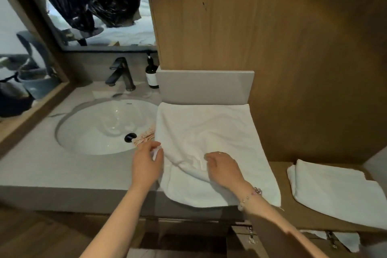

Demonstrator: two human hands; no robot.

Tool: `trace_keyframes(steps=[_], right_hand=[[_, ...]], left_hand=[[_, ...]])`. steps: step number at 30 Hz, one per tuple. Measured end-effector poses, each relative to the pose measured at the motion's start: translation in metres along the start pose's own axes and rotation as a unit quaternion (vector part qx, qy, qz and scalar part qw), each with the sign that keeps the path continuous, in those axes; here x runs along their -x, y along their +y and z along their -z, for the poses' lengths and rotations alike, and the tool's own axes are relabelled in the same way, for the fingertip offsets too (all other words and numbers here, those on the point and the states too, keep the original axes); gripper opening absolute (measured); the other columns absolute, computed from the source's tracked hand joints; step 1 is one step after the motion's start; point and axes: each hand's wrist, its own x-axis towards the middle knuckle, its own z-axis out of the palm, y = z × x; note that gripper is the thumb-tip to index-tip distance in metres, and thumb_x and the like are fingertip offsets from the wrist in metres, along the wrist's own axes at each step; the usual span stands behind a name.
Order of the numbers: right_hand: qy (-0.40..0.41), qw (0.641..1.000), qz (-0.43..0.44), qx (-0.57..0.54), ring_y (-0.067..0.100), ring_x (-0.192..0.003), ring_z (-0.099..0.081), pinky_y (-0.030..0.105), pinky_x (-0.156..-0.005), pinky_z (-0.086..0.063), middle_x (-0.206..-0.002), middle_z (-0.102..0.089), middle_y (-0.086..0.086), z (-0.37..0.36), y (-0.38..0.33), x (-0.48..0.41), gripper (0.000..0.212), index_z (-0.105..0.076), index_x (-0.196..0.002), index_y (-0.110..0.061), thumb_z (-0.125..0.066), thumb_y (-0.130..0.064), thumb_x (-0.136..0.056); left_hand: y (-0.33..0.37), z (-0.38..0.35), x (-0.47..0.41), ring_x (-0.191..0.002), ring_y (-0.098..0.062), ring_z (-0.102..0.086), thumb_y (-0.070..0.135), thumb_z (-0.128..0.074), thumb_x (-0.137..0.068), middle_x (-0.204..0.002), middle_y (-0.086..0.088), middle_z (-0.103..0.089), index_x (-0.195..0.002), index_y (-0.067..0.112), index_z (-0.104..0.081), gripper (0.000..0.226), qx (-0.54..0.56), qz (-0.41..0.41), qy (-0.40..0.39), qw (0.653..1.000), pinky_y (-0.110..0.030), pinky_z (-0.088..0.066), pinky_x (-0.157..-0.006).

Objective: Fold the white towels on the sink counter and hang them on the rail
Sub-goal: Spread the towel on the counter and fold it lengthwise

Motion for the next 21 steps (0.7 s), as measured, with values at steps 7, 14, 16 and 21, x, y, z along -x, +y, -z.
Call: trace_keyframes(steps=[7,14,16,21], right_hand=[[-0.166,0.984,0.039,0.049,0.021,-0.145,-0.013,0.037,-0.116,-0.018,-0.154,-0.027,0.005,-0.021,-0.03,-0.038,0.047,-0.033,-0.144,-0.011,-0.016,-0.019,-0.102],[-0.181,0.983,0.009,-0.008,0.019,-0.108,-0.042,0.033,-0.103,-0.032,-0.141,-0.044,0.018,-0.02,-0.028,-0.055,0.038,-0.043,-0.138,-0.005,-0.034,-0.009,-0.1],[-0.189,0.98,-0.015,-0.053,0.032,-0.123,-0.045,0.037,-0.104,-0.033,-0.139,-0.045,0.02,-0.024,-0.026,-0.06,0.037,-0.045,-0.135,-0.002,-0.036,-0.01,-0.1],[-0.188,0.959,-0.094,-0.191,0.024,-0.13,-0.041,0.04,-0.112,-0.028,-0.141,-0.047,0.004,-0.032,-0.013,-0.064,0.04,-0.054,-0.13,-0.015,-0.031,-0.029,-0.1]], left_hand=[[-0.024,0.014,0.055,-0.082,-0.013,-0.06,0.019,-0.064,-0.087,-0.083,0.006,-0.061,-0.095,0.017,-0.058,0.01,0.09,0.162,-0.032,0.982,-0.025,-0.047,-0.077],[-0.02,-0.005,0.061,-0.093,-0.013,-0.058,0.029,-0.073,-0.079,-0.095,0.007,-0.06,-0.102,0.021,-0.056,0.029,0.07,0.231,-0.069,0.968,-0.028,-0.047,-0.087],[-0.017,-0.007,0.062,-0.091,-0.013,-0.057,0.03,-0.071,-0.081,-0.094,0.006,-0.059,-0.103,0.02,-0.056,0.028,0.008,0.207,-0.065,0.976,-0.025,-0.045,-0.082],[-0.016,-0.001,0.063,-0.074,-0.017,-0.057,0.019,-0.05,-0.093,-0.076,-0.001,-0.061,-0.076,0.012,-0.06,0.021,-0.083,0.168,-0.055,0.981,-0.029,-0.046,-0.07]])
